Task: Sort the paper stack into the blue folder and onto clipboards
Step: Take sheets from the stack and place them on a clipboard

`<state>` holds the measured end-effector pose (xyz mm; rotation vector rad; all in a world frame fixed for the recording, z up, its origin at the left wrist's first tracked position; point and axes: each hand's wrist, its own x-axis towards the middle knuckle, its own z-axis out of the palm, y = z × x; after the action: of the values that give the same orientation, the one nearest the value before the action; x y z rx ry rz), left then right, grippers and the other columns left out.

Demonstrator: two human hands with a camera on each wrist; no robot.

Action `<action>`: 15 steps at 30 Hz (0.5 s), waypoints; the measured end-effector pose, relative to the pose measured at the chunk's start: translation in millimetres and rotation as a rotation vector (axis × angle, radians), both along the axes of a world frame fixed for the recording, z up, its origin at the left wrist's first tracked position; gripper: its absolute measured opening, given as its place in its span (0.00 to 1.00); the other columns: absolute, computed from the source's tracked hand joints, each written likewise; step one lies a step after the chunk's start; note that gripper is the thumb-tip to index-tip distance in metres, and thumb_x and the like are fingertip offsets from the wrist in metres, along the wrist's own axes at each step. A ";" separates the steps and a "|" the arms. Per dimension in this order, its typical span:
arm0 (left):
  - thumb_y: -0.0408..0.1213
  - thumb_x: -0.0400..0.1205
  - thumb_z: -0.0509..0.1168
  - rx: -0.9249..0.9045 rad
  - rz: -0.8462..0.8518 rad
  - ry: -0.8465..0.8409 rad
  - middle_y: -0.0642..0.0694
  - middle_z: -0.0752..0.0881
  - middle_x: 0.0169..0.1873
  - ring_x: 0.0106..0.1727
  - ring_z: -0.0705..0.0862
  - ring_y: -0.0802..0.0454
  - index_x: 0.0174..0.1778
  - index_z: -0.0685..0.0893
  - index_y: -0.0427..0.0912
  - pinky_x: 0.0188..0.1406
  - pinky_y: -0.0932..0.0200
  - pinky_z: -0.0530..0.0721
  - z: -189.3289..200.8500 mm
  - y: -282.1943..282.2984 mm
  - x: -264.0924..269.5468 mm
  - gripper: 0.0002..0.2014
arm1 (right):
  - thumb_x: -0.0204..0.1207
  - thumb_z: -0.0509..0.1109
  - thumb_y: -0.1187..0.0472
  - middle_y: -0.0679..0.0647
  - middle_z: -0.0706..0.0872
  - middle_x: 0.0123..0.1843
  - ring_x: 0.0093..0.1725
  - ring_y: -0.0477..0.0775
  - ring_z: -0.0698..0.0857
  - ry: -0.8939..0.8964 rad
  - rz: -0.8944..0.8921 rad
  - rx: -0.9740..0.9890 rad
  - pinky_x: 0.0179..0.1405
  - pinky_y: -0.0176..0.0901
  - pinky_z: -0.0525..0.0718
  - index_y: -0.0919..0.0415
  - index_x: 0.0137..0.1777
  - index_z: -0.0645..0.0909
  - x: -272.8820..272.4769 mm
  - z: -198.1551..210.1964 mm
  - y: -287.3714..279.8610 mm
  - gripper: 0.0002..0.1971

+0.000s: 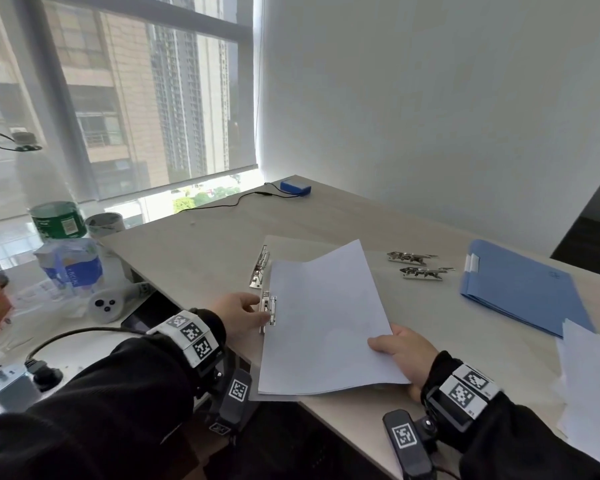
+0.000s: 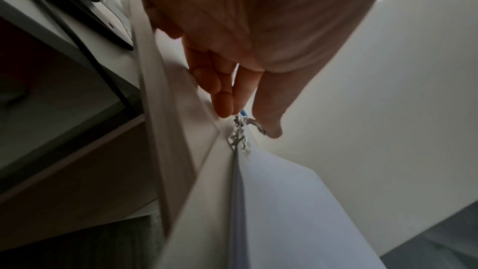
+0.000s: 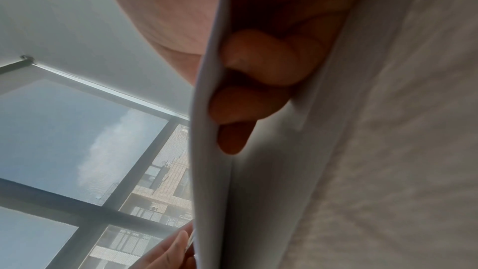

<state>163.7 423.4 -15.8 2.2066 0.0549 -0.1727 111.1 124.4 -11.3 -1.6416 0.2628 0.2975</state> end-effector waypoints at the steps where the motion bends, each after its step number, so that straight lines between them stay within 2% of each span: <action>1: 0.41 0.78 0.72 0.061 -0.013 -0.014 0.51 0.81 0.33 0.33 0.79 0.56 0.63 0.85 0.45 0.36 0.64 0.77 1.2 -1.1 -0.8 0.17 | 0.80 0.64 0.72 0.64 0.92 0.48 0.42 0.66 0.90 0.003 -0.003 -0.005 0.33 0.49 0.88 0.64 0.55 0.83 0.5 -0.7 -0.4 0.09; 3: 0.42 0.77 0.73 0.172 -0.029 -0.036 0.54 0.77 0.29 0.30 0.76 0.59 0.64 0.84 0.46 0.31 0.66 0.72 3.9 -3.1 -1.1 0.19 | 0.80 0.65 0.71 0.66 0.92 0.50 0.46 0.68 0.90 0.003 -0.011 -0.024 0.41 0.57 0.90 0.64 0.56 0.84 1.8 -3.6 -1.6 0.09; 5: 0.44 0.75 0.74 0.260 -0.027 -0.043 0.56 0.77 0.30 0.33 0.78 0.57 0.63 0.83 0.47 0.37 0.63 0.73 5.8 -4.9 -1.2 0.20 | 0.79 0.66 0.70 0.66 0.92 0.52 0.52 0.72 0.90 0.000 -0.013 -0.047 0.53 0.67 0.87 0.64 0.57 0.84 2.8 -6.5 -2.4 0.10; 7: 0.47 0.74 0.74 0.318 -0.023 -0.031 0.55 0.80 0.35 0.41 0.81 0.52 0.63 0.79 0.48 0.44 0.62 0.75 5.7 -6.9 -1.0 0.23 | 0.78 0.67 0.70 0.66 0.93 0.51 0.54 0.73 0.90 0.001 -0.018 -0.051 0.56 0.69 0.86 0.64 0.57 0.84 2.5 -7.9 -2.9 0.10; 9: 0.50 0.73 0.73 0.377 -0.025 -0.012 0.50 0.84 0.44 0.49 0.84 0.48 0.65 0.76 0.50 0.50 0.60 0.78 4.5 -8.7 0.1 0.26 | 0.78 0.67 0.70 0.65 0.93 0.52 0.53 0.72 0.90 0.002 -0.017 -0.050 0.55 0.68 0.87 0.64 0.59 0.84 2.8 -8.7 -3.1 0.11; 11: 0.52 0.73 0.72 0.390 -0.026 -0.006 0.51 0.83 0.43 0.48 0.83 0.48 0.66 0.76 0.51 0.51 0.59 0.79 4.8 -8.1 0.6 0.26 | 0.78 0.67 0.69 0.66 0.92 0.53 0.52 0.71 0.90 -0.003 -0.022 -0.042 0.49 0.62 0.89 0.64 0.60 0.83 3.0 -9.4 -3.5 0.12; 13: 0.50 0.75 0.72 0.351 -0.032 -0.015 0.55 0.79 0.36 0.44 0.80 0.52 0.67 0.77 0.51 0.44 0.61 0.76 6.3 -6.8 -0.4 0.24 | 0.79 0.66 0.70 0.66 0.91 0.54 0.50 0.69 0.90 -0.011 -0.032 -0.018 0.43 0.54 0.88 0.65 0.61 0.83 1.6 -8.0 -2.7 0.12; 15: 0.47 0.76 0.72 0.295 -0.022 -0.027 0.56 0.77 0.34 0.40 0.79 0.55 0.67 0.79 0.49 0.36 0.63 0.73 9.0 -6.2 -4.0 0.23 | 0.79 0.66 0.71 0.66 0.91 0.54 0.48 0.67 0.90 -0.017 -0.036 -0.003 0.41 0.50 0.86 0.65 0.60 0.83 -2.0 -4.4 -0.3 0.11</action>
<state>159.7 417.2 -6.8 2.5044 0.0436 -0.1552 109.1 124.1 -15.7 -1.6395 0.2797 0.2565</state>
